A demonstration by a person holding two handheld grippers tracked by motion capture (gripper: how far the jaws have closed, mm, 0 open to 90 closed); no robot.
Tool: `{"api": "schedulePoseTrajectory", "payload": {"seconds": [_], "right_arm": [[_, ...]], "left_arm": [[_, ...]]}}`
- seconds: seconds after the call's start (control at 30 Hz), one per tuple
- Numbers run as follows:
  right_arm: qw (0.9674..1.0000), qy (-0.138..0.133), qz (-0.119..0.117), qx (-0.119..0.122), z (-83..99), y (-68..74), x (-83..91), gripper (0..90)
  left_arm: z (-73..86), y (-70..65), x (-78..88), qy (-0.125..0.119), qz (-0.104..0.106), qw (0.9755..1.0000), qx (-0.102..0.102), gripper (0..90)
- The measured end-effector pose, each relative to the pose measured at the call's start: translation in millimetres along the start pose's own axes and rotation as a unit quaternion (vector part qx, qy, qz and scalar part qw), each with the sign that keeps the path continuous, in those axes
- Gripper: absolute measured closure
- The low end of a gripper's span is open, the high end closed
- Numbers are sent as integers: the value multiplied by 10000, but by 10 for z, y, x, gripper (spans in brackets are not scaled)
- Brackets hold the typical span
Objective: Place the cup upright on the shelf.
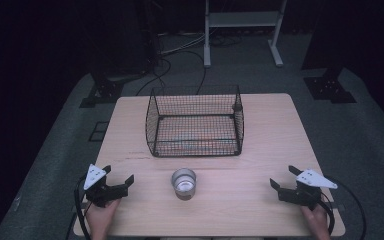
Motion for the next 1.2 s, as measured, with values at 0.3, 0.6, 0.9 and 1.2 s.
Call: {"api": "schedulePoseTrajectory", "payload": {"seconds": [0.3,0.6,0.9,1.2], "right_arm": [[10000,6,-15,25,0,6,-2,134],[10000,15,3,26,0,5,-5,134],[10000,14,5,14,0,4,-4,134],[10000,14,1,18,0,4,-4,134]], "left_arm": [[-20,-70,-15,-10,61,10000,-74,3],[-33,-134,-2,-60,211,9997,-89,3],[-79,-200,27,-130,340,9993,-48,3],[-146,-278,60,-224,508,9984,-42,3]]}}
Point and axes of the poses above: each handheld gripper's, and its own axes: x roughly backward along the jaws, z roughly out of its underside, y roughly to its left, the point moved 6 cm from there along -x, roughly forward along the jaws, and after that the axes turned 14 degrees about -z, right-handed, at the moved point
